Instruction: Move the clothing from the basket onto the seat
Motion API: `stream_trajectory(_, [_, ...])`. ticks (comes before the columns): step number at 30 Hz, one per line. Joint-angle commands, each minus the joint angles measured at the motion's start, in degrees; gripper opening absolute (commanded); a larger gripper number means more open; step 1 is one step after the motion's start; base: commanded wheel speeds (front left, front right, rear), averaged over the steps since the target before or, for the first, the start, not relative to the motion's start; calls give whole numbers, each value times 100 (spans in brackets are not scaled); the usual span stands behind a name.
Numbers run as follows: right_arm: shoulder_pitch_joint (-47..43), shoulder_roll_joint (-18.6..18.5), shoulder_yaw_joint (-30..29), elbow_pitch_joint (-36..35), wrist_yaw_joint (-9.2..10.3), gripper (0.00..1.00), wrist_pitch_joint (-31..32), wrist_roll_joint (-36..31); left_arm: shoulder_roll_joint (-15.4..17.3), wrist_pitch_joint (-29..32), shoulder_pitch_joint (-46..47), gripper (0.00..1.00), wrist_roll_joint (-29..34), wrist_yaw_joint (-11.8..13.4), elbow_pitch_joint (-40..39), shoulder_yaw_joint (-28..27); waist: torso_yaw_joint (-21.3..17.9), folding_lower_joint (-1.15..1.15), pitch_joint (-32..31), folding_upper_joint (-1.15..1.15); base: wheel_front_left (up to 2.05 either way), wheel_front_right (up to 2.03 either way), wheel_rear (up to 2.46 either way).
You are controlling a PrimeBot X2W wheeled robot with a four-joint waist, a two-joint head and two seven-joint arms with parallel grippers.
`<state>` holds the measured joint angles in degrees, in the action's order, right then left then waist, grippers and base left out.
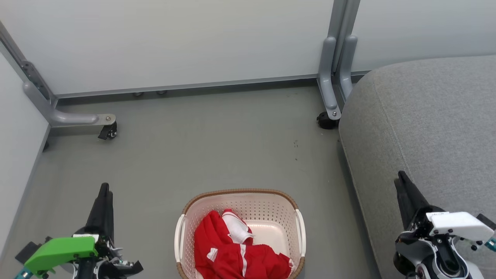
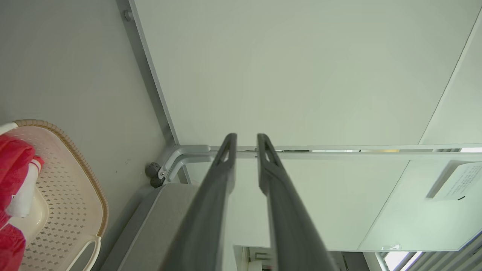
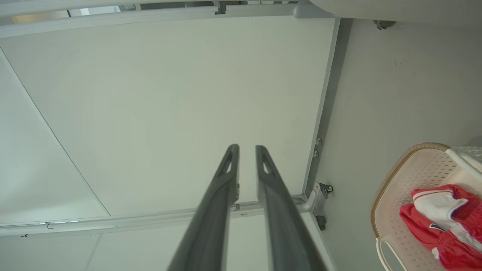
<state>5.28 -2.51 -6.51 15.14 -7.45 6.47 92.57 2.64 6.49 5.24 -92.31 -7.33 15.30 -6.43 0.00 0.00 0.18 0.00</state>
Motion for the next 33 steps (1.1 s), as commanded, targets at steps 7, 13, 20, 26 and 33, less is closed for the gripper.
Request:
stream_trajectory(7, [55,-17,137,-159,-1,100,-219,-82,12,-201,117,100,45,-4,-112,209,-1,0,11,0,0,0,0])
stream_trajectory(13, [79,-62,273,-218,-2,100,-389,-301,42,-374,183,100,145,-5,-217,385,-2,0,23,0,0,0,0])
stream_trajectory(20, [123,-91,304,-361,-2,100,-563,-1037,146,-562,272,100,888,-7,-394,551,-2,0,42,0,0,0,0])
stream_trajectory(26, [141,-143,419,-570,-2,100,-702,-1970,104,-702,284,100,1714,-8,-608,554,-5,0,57,0,0,0,0])
stream_trajectory(33, [120,-210,584,-755,-2,100,-858,-2972,79,-857,266,100,2530,-10,-757,643,4,0,78,0,0,0,0])
